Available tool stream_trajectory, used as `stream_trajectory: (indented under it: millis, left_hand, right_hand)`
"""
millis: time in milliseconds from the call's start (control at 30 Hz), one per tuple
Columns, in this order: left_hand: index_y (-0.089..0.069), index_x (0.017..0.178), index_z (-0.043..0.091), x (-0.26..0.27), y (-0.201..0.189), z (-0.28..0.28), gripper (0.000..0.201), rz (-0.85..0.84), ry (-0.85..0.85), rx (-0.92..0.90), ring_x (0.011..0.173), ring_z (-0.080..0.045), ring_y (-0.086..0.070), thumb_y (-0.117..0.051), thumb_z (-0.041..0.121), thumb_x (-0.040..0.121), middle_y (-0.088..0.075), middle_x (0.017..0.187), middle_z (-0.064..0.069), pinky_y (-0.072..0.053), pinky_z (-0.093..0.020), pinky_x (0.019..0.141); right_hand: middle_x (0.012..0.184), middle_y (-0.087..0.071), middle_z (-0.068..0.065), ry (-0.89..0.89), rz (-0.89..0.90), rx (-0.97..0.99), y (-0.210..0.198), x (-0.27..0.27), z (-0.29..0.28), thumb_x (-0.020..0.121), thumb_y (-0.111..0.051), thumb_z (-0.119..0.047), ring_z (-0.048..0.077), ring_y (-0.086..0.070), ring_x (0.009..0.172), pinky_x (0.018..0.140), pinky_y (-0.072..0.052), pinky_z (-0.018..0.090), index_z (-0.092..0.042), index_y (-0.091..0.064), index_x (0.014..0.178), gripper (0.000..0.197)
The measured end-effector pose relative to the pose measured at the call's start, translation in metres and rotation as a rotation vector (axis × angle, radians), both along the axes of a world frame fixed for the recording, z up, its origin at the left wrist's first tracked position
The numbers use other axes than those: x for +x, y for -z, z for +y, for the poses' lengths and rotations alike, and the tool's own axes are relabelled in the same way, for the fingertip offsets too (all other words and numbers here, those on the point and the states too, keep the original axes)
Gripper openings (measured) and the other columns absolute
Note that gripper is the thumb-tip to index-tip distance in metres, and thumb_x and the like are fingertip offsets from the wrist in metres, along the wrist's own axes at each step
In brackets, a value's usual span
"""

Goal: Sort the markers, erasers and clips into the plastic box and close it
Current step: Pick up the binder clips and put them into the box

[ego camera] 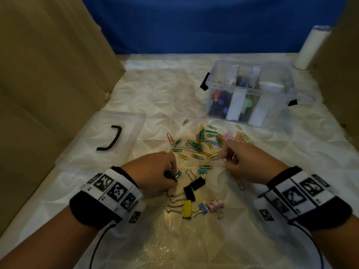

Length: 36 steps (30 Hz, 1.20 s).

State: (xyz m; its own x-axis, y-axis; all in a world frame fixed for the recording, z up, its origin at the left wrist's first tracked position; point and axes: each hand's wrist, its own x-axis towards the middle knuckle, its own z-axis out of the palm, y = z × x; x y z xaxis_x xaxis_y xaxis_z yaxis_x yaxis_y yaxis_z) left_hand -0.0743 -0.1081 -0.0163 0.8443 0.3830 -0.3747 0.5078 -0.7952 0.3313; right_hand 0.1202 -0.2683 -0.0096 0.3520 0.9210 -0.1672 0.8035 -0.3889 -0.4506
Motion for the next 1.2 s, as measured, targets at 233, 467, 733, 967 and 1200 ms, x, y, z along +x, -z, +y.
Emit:
stream_trajectory:
  millis: [233, 467, 733, 967, 1200]
  left_hand:
    - [-0.053, 0.105, 0.025, -0.014, -0.017, 0.014, 0.024, -0.266, -0.180, -0.113, 0.092, -0.013, -0.055, -0.065, 0.021, 0.084, -0.036, 0.109, 0.002, -0.046, -0.026, 0.088]
    - [-0.050, 0.094, 0.019, -0.011, -0.008, 0.009, 0.009, -0.203, -0.131, -0.007, 0.079, -0.015, -0.048, -0.056, 0.020, 0.087, -0.037, 0.104, 0.001, -0.045, -0.030, 0.079]
    - [-0.047, 0.082, 0.019, 0.001, 0.003, 0.004, 0.020, -0.091, 0.075, 0.127, 0.080, -0.016, -0.046, -0.047, 0.034, 0.096, -0.043, 0.090, 0.002, -0.032, -0.025, 0.065]
    - [-0.048, 0.123, 0.018, 0.006, 0.003, 0.001, 0.029, -0.011, 0.189, 0.081, 0.101, -0.018, -0.053, -0.048, 0.014, 0.094, -0.044, 0.121, 0.001, -0.040, -0.026, 0.078]
    - [-0.047, 0.114, 0.017, 0.013, 0.008, -0.002, 0.028, 0.033, 0.163, 0.093, 0.088, -0.019, -0.050, -0.056, 0.030, 0.091, -0.045, 0.115, -0.003, -0.040, -0.031, 0.075]
  right_hand:
    - [0.072, -0.047, 0.010, 0.397, 0.839, 0.261, 0.000, -0.009, -0.006, 0.091, -0.035, 0.007, 0.019, -0.057, 0.061, 0.054, -0.051, 0.025, -0.013, -0.052, 0.084, 0.027]
    - [0.076, -0.044, -0.007, -0.010, 0.107, -0.359, 0.001, -0.050, 0.021, 0.092, -0.052, -0.045, 0.008, -0.041, 0.064, 0.057, -0.035, 0.024, -0.016, -0.029, 0.116, 0.044]
    - [0.071, -0.044, 0.002, -0.047, -0.039, -0.363, 0.019, -0.072, 0.038, 0.098, -0.038, -0.041, 0.024, -0.048, 0.071, 0.068, -0.040, 0.035, -0.007, -0.014, 0.142, 0.060]
    - [0.086, -0.049, 0.006, -0.094, -0.145, -0.334, 0.023, -0.078, 0.033, 0.091, -0.046, -0.052, 0.026, -0.050, 0.077, 0.070, -0.045, 0.037, -0.013, -0.026, 0.127, 0.057]
    - [0.070, -0.041, 0.001, -0.053, -0.219, -0.301, 0.028, -0.081, 0.040, 0.089, -0.048, -0.042, 0.025, -0.048, 0.069, 0.052, -0.031, 0.029, -0.011, -0.032, 0.122, 0.049]
